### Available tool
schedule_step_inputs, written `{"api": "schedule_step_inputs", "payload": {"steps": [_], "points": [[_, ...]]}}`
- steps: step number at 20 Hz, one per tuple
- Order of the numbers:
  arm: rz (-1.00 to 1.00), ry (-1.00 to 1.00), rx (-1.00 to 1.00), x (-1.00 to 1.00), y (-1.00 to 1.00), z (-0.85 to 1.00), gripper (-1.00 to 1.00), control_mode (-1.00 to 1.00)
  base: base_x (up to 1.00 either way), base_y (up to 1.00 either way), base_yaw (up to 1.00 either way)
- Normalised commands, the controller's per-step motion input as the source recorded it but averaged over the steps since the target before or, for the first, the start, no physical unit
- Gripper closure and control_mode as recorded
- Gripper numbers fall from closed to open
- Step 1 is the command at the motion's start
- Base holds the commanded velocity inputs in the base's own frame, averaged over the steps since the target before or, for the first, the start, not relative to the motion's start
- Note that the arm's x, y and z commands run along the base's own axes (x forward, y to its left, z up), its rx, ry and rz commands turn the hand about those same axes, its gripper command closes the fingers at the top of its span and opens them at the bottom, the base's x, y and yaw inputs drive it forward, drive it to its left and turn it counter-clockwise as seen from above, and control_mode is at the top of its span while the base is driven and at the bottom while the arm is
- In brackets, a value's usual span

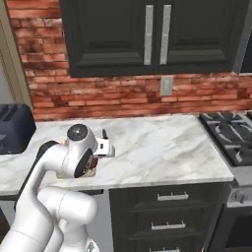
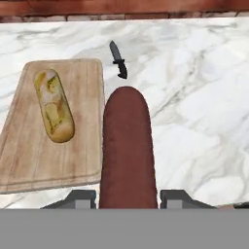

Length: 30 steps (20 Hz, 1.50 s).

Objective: Retrieve the sausage and cheese from the fridge and place them on the cutting board on the counter.

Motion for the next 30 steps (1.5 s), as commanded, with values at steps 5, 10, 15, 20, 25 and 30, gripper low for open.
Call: {"api": "schedule_step_inputs", "payload": {"steps": [5, 10, 15, 20, 25, 30], "points": [[0.00, 0.00, 0.00, 0.00, 0.00, 0.00, 1.00, 1.00, 0.05, 0.00, 0.34], [0.00, 0.00, 0.00, 0.00, 0.00, 0.00, 1.00, 1.00, 0.05, 0.00, 0.13], [0.00, 0.00, 0.00, 0.00, 0.00, 0.00, 1.00, 1.00, 0.55, 0.00, 0.04], [0.00, 0.00, 0.00, 0.00, 0.00, 0.00, 1.00, 1.00, 0.35, 0.00, 0.08], [0.00, 0.00, 0.00, 0.00, 0.00, 0.00, 1.00, 1.00, 0.14, 0.00, 0.13], [0.00, 0.00, 0.00, 0.00, 0.00, 0.00, 1.00, 1.00, 0.04, 0.00, 0.07]]}}
